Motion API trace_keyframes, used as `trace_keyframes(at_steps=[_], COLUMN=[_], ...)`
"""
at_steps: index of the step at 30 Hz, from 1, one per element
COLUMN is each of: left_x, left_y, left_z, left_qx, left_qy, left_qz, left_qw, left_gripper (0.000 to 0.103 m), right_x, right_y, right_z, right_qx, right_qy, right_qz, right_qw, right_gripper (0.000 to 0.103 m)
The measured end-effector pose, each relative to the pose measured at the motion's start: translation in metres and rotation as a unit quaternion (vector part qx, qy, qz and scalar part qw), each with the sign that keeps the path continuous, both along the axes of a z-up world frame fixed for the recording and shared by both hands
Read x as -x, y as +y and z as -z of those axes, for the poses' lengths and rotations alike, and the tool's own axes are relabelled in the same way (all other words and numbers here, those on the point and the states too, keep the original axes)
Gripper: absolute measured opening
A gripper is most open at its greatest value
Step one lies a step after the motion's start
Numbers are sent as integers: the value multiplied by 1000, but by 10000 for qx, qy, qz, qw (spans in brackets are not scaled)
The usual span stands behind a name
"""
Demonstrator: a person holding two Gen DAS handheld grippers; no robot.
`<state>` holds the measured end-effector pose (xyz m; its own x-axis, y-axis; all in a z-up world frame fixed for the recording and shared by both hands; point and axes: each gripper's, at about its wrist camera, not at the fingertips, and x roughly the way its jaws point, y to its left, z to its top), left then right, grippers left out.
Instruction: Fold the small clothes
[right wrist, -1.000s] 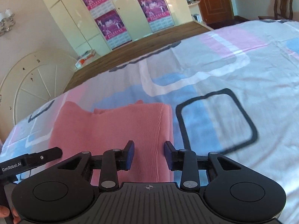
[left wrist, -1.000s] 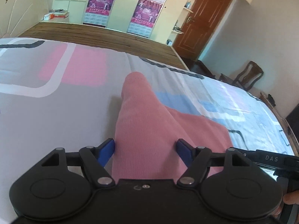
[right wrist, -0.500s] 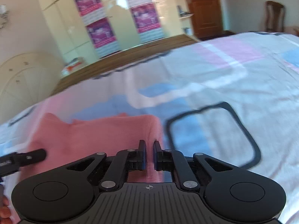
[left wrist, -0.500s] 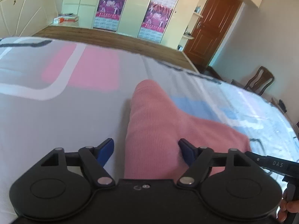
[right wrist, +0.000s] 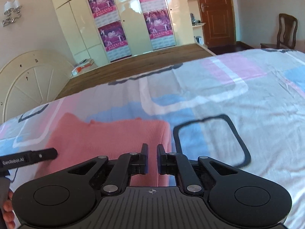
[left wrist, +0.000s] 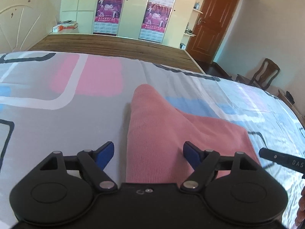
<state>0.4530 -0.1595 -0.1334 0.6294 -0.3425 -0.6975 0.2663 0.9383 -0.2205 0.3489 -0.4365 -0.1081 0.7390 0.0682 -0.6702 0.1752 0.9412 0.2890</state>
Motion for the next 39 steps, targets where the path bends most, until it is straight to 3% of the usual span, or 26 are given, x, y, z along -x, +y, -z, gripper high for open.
trace_keyframes(at_steps=[4,6,8,11,14,17,20,22,27,32,39], left_x=[18,28,37,49,57,64,69,70,71,71,70], left_y=[3,6,7,12,18,22,25,25,21,22,18], left_z=[1,3,6,10,12,12,13,14,14,8,-10], left_qx=[14,-4,-41,23,174,251,193,157,47,-89,-240], left_qy=[132,208,244,345,427,470,368,317,264,253,70], left_qz=[87,169,224,244,303,314,401,437,508,342,245], left_qw=[9999,9996,9994,9991,9985,9981,9983,9984,9984,9991,9994], left_gripper=[78,78,79,79,67,65,61,60,63,80,79], right_x=[25,40,59,79,96,108,116,120,124,127,102], right_y=[1,3,6,11,15,18,18,14,9,10,12], right_z=[8,10,10,14,18,20,22,20,29,13,-20], right_qx=[-142,-188,-231,-299,-424,-537,-594,-734,-627,-403,-161], right_qy=[187,245,271,380,475,592,654,593,731,593,72], right_qz=[-6,-66,-109,-224,-258,-304,-336,-302,-210,-254,-209], right_qw=[9997,9995,9993,9986,9976,9963,9955,9951,9951,9971,9996], right_gripper=[15,33,37,36,36,35,14,13,12,13,14])
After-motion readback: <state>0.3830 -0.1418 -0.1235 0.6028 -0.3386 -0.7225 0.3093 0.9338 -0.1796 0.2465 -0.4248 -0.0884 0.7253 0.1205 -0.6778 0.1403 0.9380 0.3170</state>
